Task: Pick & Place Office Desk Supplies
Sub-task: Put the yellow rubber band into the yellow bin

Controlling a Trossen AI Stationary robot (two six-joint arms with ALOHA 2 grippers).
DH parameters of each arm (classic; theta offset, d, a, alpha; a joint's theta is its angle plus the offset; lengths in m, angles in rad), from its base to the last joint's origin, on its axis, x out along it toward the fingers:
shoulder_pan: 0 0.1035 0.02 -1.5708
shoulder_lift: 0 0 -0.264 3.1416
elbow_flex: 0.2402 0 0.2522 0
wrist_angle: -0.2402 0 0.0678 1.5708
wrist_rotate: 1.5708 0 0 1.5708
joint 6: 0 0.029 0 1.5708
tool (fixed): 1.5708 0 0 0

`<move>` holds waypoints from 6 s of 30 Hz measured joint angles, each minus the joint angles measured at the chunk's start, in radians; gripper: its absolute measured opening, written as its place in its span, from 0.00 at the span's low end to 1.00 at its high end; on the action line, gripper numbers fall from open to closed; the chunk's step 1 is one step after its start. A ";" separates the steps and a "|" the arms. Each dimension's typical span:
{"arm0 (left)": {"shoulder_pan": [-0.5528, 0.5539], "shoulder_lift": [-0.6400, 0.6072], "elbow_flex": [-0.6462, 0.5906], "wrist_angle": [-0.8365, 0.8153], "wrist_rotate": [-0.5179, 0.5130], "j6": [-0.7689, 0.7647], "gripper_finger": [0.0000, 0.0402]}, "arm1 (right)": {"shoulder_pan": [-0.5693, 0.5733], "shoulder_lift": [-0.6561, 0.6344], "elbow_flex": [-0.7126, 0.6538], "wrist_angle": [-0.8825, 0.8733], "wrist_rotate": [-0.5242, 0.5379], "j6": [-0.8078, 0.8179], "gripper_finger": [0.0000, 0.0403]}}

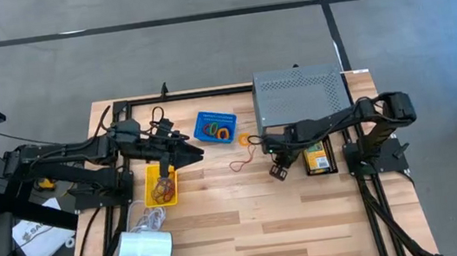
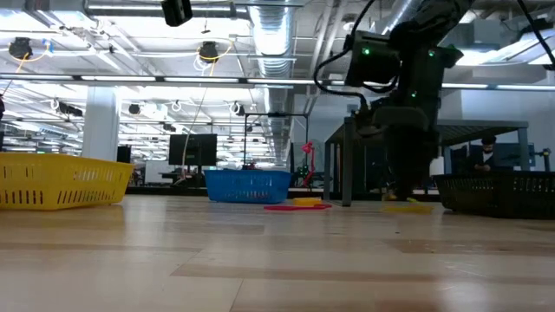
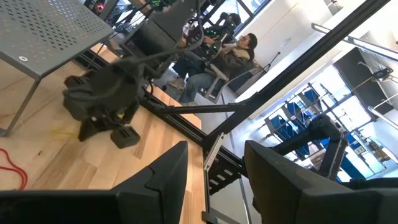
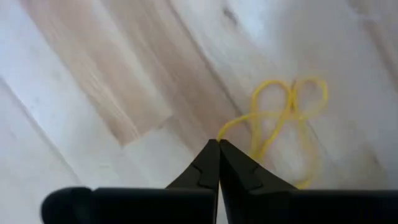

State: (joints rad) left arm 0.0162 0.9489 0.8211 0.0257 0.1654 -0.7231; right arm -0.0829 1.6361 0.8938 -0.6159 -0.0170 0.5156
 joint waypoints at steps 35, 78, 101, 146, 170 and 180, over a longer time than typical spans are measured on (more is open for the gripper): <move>0.000 0.039 0.000 -0.002 0.052 0.517 0.41 | 0.198 -0.007 0.673 0.027 -0.202 -0.037 0.00; -0.071 0.258 0.000 0.410 0.207 0.449 0.01 | 0.194 -0.008 0.738 0.209 -0.248 -0.012 0.00; -0.071 0.136 0.002 0.206 0.193 0.357 0.00 | 0.171 -0.008 0.738 0.290 -0.271 0.034 0.49; -0.115 -0.018 0.001 -1.152 -0.240 -0.220 0.00 | 0.187 -0.008 0.738 0.209 -0.271 0.034 0.33; -0.116 0.033 0.000 -1.141 -0.236 -0.176 0.11 | 0.191 -0.008 0.738 0.205 -0.272 0.035 0.33; -0.116 0.033 0.000 -1.140 -0.185 -0.119 0.48 | 0.201 -0.008 0.738 0.205 -0.272 0.035 0.33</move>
State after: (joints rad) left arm -0.0994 0.9821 0.8215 -1.1145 -0.0194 -0.8421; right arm 0.1181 1.6283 1.6314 -0.4114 -0.2890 0.5503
